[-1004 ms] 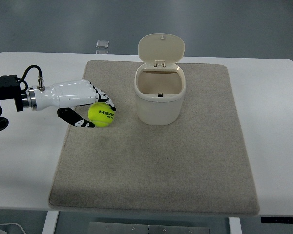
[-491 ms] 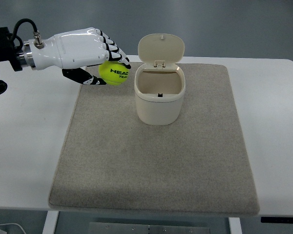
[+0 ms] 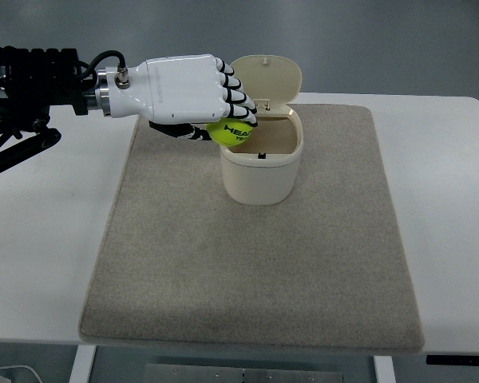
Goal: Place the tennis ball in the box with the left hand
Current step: 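Lift the ball with the left hand and carry it over the bin, then open the left hand to drop the ball into the bin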
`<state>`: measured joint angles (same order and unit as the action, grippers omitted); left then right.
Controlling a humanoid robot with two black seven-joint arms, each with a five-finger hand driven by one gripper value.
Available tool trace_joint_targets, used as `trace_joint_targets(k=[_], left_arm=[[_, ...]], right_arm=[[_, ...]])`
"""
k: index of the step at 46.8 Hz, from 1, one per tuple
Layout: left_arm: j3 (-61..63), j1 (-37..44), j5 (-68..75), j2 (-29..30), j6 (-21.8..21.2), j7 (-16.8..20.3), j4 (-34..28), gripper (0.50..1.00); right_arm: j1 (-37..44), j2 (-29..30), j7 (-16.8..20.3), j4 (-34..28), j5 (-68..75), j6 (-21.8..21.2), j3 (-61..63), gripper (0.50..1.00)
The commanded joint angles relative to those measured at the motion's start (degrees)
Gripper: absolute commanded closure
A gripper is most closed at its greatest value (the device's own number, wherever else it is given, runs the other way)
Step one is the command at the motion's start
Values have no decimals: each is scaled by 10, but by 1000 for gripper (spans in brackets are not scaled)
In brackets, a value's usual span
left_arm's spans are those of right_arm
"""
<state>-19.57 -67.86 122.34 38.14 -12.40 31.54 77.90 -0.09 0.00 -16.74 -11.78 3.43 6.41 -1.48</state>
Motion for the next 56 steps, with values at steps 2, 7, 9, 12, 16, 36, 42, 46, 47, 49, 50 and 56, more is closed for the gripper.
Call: trace_joint_targets(k=[2,7,9,12,16,36,42,46,47,49,50,56], left_arm=[[-1,-3,2,-28,1,0,-20,1000],[1,-8,3,-50,3,-4,-41,1000],[1,-8,2,-58,3,-5,-49,1000],[1,-8,2,-68,3,-5,-61,1000],[1,-8,2,-72,2,-5,-66,1000],[5,1,-10,-71,7,-4,-68,710],[5,2,-12,-69,6,-4,-71,615],[5,2,-17,-69,7,-5,-71,600],[5,2,-19,-69,7,-5,-71,575],[5,2,-20,-69,7,-5,-71,559],[5,2,-21,-69,7,-5,-71,559],[5,8,-24,-66,6,-5,-68,559]], right_arm=[[0,0,0,0,0,0,0,560],[0,0,0,0,0,0,0,562],[0,0,0,0,0,0,0,562],[0,0,0,0,0,0,0,562],[0,0,0,0,0,0,0,562],[0,0,0,0,0,0,0,562],[0,0,0,0,0,0,0,562],[0,0,0,0,0,0,0,562],[0,0,0,0,0,0,0,562],[0,0,0,0,0,0,0,562],[0,0,0,0,0,0,0,562],[0,0,0,0,0,0,1,562]])
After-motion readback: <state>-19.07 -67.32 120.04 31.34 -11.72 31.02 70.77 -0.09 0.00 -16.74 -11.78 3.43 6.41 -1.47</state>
